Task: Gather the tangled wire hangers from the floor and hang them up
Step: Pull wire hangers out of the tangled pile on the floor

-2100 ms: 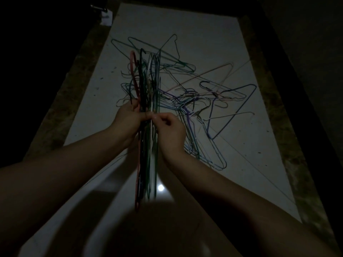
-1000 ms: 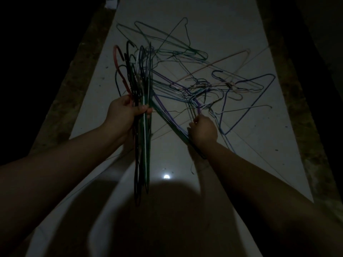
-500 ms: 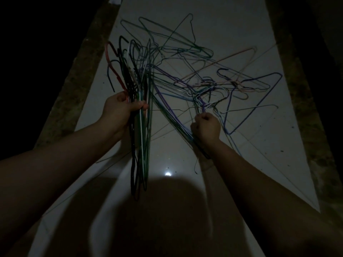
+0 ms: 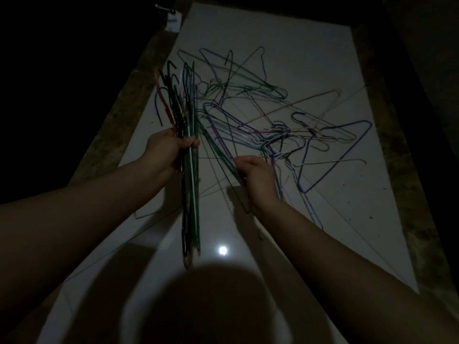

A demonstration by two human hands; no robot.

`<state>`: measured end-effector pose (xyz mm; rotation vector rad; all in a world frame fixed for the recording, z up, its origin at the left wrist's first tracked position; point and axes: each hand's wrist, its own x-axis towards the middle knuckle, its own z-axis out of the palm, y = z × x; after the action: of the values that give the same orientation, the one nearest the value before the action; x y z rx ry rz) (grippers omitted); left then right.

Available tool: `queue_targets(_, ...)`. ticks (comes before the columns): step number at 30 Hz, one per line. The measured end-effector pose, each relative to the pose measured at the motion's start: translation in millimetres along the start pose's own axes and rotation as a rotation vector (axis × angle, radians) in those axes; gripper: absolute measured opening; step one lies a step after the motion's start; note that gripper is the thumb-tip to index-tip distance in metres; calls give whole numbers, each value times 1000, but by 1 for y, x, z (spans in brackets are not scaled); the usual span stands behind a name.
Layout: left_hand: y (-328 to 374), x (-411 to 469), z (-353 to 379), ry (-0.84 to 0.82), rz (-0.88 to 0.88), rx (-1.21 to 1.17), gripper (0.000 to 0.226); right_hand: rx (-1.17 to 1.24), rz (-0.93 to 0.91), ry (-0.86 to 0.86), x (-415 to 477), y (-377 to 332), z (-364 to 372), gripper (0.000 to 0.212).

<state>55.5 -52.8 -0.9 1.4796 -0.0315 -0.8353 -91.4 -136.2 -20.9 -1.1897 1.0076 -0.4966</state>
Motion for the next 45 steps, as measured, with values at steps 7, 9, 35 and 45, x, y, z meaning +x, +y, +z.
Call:
queue_targets(7, 11, -10, 10, 14, -50, -99, 21, 0, -28, -111, -35, -16, 37, 25)
queue_targets(9, 13, -13, 13, -5, -65, -135, 21, -21, -30, -119, -42, -12, 40, 27)
queue_targets(35, 6, -18, 20, -100, 34, -58, 21, -258, -361, 66, -14, 7, -5, 12)
queue_targets(45, -8, -7, 17, -81, 6, -16, 20, -299, -321, 373, 40, 16, -46, 8)
